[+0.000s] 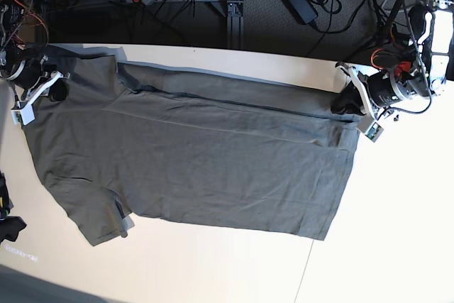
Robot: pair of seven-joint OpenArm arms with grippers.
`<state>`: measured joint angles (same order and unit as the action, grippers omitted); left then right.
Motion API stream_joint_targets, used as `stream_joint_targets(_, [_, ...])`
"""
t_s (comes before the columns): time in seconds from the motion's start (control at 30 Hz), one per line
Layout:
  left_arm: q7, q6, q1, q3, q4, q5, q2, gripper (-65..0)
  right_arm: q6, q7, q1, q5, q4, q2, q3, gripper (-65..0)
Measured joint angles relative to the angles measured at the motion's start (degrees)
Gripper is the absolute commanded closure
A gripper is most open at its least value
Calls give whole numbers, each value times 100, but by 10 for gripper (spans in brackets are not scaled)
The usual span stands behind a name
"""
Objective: Fold the T-shirt properly
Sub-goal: 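Release the folded edge and reposition the left gripper along the hem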
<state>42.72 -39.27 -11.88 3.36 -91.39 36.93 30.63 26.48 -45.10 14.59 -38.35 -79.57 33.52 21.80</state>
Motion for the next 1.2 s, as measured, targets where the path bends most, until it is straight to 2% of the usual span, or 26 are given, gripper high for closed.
stream_joint_targets(0.2, [-2,4,-116,0,-61,-20,-2,0,2,22,0,-22,0,0,0,0])
stream_joint_targets(0.33, [17,0,-153,-192,-551,-9,-17,0,2,26,2,-46,0,0,2,0])
stream_joint_targets(0.47, [-317,4,-57,-376,-767,-28,-15,0,2,26,2,-66,0,0,4,0])
stream_joint_targets(0.57, [-632,4,101,-372,-474,-339,-131,0,0,31,2,-66,2,0,4,0])
stream_joint_targets(0.7, [-667,0,509,-361,334,-422,-439,0,4,28,0,-66,2,2,4,0])
stream_joint_targets(0.83, [-684,0,717,-365,866,-717,-573,0,4,26,0,-63,0,2,4,0])
stream_joint_targets(1.2, [-1429,-20,74,-413,964,-673,-566,0,4,17,2,-63,0,2,7,0])
